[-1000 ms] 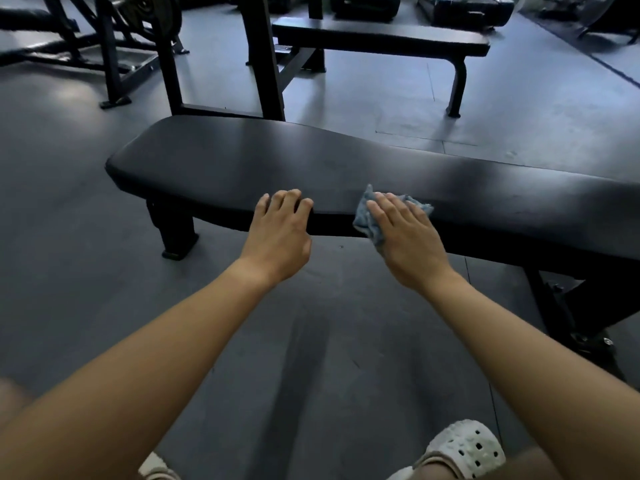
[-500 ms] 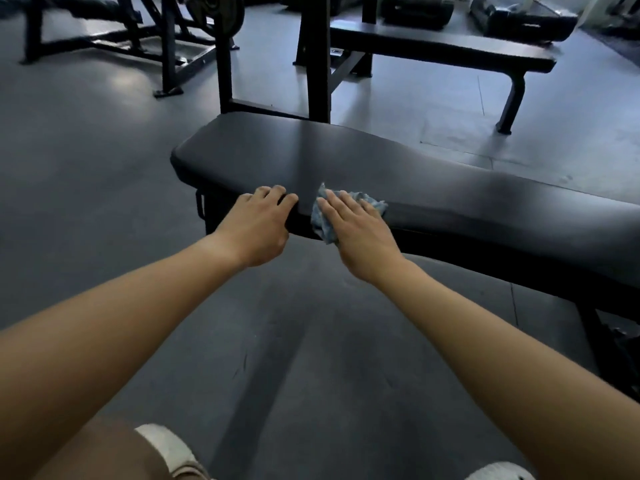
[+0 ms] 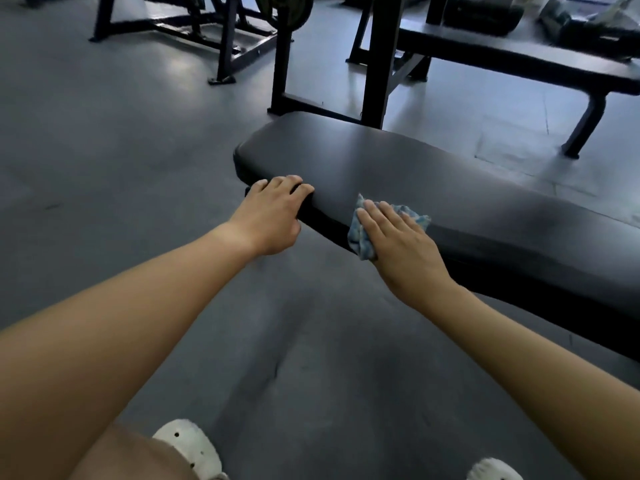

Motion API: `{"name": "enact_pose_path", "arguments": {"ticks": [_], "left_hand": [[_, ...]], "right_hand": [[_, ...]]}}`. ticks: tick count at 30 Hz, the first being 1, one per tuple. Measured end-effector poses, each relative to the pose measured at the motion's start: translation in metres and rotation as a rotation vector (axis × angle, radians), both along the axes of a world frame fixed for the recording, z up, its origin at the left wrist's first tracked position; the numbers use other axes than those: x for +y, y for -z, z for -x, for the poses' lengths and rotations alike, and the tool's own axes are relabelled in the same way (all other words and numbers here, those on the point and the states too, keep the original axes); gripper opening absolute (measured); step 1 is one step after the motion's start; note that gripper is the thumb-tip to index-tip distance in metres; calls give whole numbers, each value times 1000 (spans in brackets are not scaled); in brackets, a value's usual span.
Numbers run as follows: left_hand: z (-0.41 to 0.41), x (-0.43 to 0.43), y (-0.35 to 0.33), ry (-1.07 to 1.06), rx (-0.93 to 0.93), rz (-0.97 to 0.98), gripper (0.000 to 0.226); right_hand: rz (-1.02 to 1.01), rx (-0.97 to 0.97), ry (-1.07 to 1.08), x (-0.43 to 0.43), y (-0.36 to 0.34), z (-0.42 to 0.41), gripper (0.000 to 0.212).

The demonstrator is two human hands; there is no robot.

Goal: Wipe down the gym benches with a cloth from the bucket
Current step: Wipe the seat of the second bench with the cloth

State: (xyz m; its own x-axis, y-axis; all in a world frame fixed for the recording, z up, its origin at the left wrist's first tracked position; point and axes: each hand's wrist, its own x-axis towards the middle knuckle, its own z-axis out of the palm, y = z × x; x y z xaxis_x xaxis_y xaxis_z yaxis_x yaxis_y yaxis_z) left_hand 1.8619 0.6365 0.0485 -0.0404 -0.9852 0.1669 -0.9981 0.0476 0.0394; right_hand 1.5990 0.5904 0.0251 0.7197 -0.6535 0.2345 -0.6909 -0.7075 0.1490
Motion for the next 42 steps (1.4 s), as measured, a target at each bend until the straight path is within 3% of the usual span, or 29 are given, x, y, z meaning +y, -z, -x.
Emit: {"name": "enact_pose_path", "arguments": {"ticks": [6,10,20,33,42], "left_hand": [[-38,-4,2,-80,115,48,62],[-46,-7,4,-72,138,71,61],[-77,-13,10,-162,238,64,65],[-91,-25,13,-310,497,-30,78],[-103,-27,20,-288,526,-13,77]], "right_hand": [[-94,60,-28,-16,-14,-86,80],[-105,40,-21,-26,-17,-136,73],[-80,92,-59,-14,-17,-90,77],[-198,101,-47,-66,-28,-250,79],[-224,91,-199,-64,-17,-195,75]]}}
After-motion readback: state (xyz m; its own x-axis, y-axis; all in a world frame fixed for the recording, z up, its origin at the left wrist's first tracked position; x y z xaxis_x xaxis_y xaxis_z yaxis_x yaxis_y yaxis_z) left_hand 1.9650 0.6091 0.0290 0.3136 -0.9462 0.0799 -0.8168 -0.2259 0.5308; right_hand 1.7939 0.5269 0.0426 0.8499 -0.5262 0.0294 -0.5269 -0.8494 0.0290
